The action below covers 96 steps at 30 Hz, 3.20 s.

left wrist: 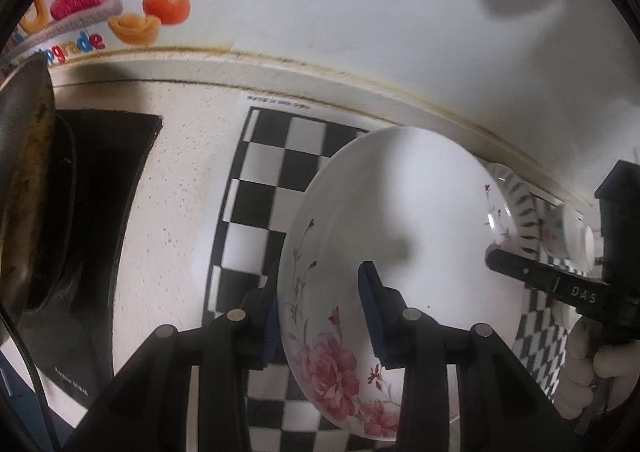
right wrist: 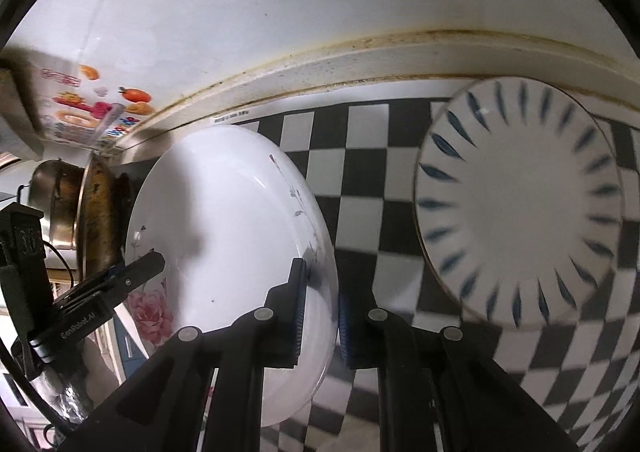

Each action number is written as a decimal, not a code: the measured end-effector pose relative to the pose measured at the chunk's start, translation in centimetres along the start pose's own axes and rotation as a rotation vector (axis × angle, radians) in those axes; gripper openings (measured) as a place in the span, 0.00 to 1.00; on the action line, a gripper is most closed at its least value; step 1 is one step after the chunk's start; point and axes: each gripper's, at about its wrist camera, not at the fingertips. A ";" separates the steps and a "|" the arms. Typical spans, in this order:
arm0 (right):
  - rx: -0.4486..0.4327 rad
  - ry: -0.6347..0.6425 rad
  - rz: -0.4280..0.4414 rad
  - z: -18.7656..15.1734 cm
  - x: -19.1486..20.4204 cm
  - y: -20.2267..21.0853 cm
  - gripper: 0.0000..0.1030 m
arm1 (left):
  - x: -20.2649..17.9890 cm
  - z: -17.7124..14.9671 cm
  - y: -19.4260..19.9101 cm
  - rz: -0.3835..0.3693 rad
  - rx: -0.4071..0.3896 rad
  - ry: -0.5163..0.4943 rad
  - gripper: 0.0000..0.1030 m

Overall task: Organize plates and bowls
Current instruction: 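Lift the stacked plates with both grippers and carry them across the cloth, then lower the plate stack onto the cloth and open both grippers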

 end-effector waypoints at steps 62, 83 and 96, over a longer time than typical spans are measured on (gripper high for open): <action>-0.024 -0.170 -0.146 -24.4 -13.9 11.5 0.13 | -16.9 -18.4 -4.9 0.030 0.364 -0.289 0.33; 0.064 -0.143 -0.272 -24.3 -12.9 9.5 0.14 | -17.8 -18.1 -3.6 0.125 0.340 -0.311 0.33; 0.017 -0.051 -0.347 -24.6 -8.4 11.1 0.14 | -16.4 -19.6 0.2 0.120 0.251 -0.291 0.34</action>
Point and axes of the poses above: each gripper's, at about its wrist camera, not at the fingertips, and y roughly against the way its jaws point, x to its left, z to its top, and after that the axes turned 12 degrees about z, right-handed
